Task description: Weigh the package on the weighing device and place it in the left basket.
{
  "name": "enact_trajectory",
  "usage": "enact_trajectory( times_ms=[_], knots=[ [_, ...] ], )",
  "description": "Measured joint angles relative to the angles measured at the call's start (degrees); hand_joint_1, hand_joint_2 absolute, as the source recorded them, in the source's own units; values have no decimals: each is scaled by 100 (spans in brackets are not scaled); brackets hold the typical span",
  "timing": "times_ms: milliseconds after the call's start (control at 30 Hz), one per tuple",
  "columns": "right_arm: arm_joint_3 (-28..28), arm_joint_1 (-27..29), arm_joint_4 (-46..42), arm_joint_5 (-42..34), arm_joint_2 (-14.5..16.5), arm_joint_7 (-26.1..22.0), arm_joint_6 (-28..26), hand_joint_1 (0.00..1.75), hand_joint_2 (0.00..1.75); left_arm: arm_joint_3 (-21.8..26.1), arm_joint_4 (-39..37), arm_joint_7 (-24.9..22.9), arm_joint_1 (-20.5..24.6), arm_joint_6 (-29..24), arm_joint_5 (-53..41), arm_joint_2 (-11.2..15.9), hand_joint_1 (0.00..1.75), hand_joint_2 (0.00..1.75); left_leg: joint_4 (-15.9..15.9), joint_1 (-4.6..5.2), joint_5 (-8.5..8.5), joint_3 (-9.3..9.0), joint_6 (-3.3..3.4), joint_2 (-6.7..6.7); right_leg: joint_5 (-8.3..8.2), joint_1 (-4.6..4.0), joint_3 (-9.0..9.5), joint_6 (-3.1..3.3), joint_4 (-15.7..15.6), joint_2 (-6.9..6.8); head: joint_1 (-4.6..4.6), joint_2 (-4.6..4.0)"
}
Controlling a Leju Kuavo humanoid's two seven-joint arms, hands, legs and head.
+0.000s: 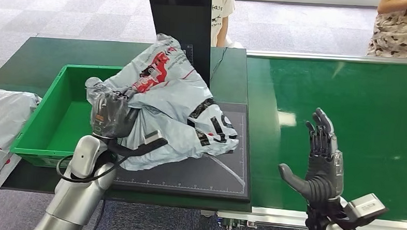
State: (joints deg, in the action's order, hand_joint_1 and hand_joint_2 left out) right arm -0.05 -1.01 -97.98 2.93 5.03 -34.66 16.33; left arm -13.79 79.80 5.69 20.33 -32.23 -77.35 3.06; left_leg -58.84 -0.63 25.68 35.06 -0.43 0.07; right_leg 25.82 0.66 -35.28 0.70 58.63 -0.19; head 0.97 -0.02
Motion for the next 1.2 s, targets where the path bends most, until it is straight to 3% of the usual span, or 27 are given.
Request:
enact_trajectory(
  times_ms=[267, 500, 733, 933, 967, 1067, 1100, 1200],
  knots=[
    [1, -8, -9, 107, 34, 55, 47, 0, 175, 1444, -769, -697, 706, -232, -284, 365, 175, 175, 0, -4, -6, 1, -4, 1, -4, -11, -1, 6, 3, 1, 0, 0],
    [37, -149, 40, 175, 78, 123, 116, 0, 175, 2148, -1751, -1416, 1246, -113, -1025, 722, 175, 175, 0, -4, -6, 1, -5, 1, -4, -11, -1, 6, 3, 2, 0, 0],
    [61, -264, 86, 227, 83, 168, 114, 0, 175, 2118, -2842, -2007, 1609, 643, -1251, 935, 175, 175, -1, -3, -6, 2, -5, -1, -4, -11, -2, 6, 0, -1, 1, 0],
    [60, -266, 108, 235, 110, 172, 144, 0, 175, 1523, -3609, -2452, 1747, 1352, -1260, 945, 175, 175, -1, -1, -6, 3, -4, -2, -4, -9, -2, 5, -1, 0, 1, 0],
    [60, -267, 120, 238, 113, 168, 150, 0, 175, 1406, -3709, -2509, 1762, 1458, -1262, 945, 162, 175, -1, -1, -5, 3, -4, -2, -4, -9, -2, 5, -1, 0, 1, 0],
    [60, -271, 162, 245, 113, 151, 156, 0, 175, 1139, -3951, -2603, 1823, 1630, -1263, 947, 31, 175, -1, -1, -6, 3, -4, -2, -4, -9, -1, 5, -1, -2, 0, 0],
    [60, -271, 175, 248, 113, 141, 155, 0, 175, 1075, -4010, -2613, 1844, 1643, -1263, 946, 0, 175, -1, -2, -6, 3, -4, -3, -4, -9, -1, 5, -1, -3, 1, 0],
    [60, -270, 199, 251, 113, 113, 137, 0, 175, 967, -4126, -2600, 1891, 1621, -1260, 943, 0, 175, -1, -2, -7, 2, -6, -3, -4, -9, -1, 6, 0, -4, 1, 0]
  ],
)
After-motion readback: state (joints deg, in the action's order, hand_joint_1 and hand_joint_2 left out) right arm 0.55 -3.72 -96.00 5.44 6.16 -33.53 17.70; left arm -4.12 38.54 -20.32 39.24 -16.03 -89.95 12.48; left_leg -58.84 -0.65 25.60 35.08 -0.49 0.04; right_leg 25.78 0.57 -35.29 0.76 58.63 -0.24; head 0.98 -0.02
